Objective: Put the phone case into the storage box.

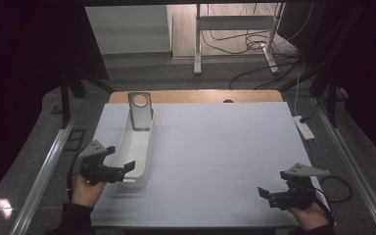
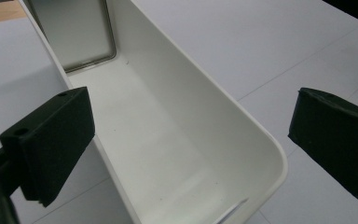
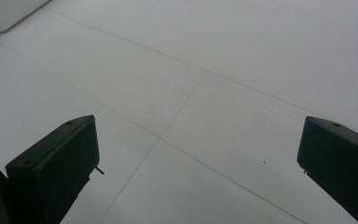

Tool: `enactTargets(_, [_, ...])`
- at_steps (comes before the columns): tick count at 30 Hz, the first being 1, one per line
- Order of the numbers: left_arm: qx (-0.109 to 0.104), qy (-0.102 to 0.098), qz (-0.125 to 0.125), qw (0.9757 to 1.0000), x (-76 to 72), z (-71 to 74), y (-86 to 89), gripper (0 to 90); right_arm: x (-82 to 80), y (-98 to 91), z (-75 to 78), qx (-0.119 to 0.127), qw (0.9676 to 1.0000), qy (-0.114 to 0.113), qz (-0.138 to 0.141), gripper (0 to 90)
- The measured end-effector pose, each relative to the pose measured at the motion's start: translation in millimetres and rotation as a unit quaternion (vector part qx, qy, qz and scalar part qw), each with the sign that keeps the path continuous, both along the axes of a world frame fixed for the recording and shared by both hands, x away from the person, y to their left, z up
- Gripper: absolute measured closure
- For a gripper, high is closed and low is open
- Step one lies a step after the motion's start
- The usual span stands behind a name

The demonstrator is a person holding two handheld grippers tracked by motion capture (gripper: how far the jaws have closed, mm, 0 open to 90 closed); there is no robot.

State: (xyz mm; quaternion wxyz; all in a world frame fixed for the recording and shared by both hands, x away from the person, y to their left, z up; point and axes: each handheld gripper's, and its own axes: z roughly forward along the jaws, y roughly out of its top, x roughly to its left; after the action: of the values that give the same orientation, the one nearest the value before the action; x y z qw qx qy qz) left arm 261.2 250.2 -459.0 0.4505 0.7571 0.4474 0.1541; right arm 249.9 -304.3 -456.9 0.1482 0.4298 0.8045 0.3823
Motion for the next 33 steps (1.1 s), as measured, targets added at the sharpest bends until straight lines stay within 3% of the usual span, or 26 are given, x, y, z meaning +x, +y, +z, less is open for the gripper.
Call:
enactTargets(16, [0.017,0.003,0.007,0.9998,-16.1,-1.4,2.8,0.9,0.1,0.3,-0.1,0.000,1.0000,0.001,-0.001,0.0])
enactTargets(33, [0.012,-0.002,0.020,0.9997,-30.1,-2.1,10.9,0.6,0.0,0.0,0.1,0.000,1.0000,0.000,-0.002,0.0])
